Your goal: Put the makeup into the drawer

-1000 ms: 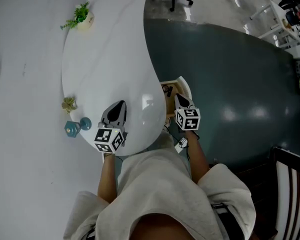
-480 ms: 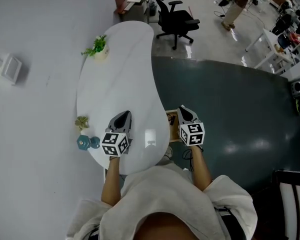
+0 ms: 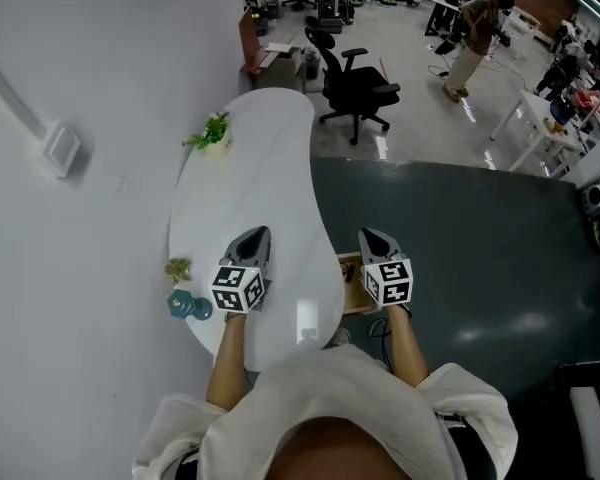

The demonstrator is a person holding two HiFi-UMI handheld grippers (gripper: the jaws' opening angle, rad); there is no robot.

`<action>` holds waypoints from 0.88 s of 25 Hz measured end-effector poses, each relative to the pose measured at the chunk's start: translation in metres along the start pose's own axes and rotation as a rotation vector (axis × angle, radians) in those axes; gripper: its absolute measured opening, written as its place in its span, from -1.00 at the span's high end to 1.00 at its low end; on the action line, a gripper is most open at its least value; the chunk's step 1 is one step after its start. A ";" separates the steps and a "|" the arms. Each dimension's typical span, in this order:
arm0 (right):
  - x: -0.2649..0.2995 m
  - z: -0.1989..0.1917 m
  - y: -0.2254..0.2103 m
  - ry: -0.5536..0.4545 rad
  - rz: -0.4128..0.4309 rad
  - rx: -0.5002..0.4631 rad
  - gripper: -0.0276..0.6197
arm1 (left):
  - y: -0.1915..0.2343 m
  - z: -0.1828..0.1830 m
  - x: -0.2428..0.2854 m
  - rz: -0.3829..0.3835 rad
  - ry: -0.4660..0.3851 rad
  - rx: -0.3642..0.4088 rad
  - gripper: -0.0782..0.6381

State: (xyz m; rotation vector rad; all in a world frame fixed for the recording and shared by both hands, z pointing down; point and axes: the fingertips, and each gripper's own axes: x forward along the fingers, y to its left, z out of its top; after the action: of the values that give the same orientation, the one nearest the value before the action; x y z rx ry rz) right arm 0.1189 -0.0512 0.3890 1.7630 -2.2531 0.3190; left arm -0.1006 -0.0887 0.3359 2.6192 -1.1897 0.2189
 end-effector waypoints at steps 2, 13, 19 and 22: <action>-0.002 0.006 0.000 -0.014 -0.003 0.000 0.92 | 0.000 0.004 0.000 -0.001 -0.006 0.008 0.75; -0.008 0.018 -0.003 -0.034 -0.009 -0.001 0.92 | -0.006 0.015 0.003 -0.007 -0.020 0.013 0.75; -0.008 0.013 -0.007 -0.026 -0.017 0.002 0.92 | -0.007 0.012 0.006 -0.010 -0.013 0.015 0.75; -0.008 0.011 -0.009 -0.021 -0.019 0.004 0.92 | -0.007 0.011 0.008 -0.012 -0.009 0.014 0.75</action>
State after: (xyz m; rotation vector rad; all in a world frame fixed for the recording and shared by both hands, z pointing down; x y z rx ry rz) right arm 0.1282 -0.0498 0.3766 1.7972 -2.2498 0.3034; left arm -0.0894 -0.0930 0.3264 2.6414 -1.1796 0.2136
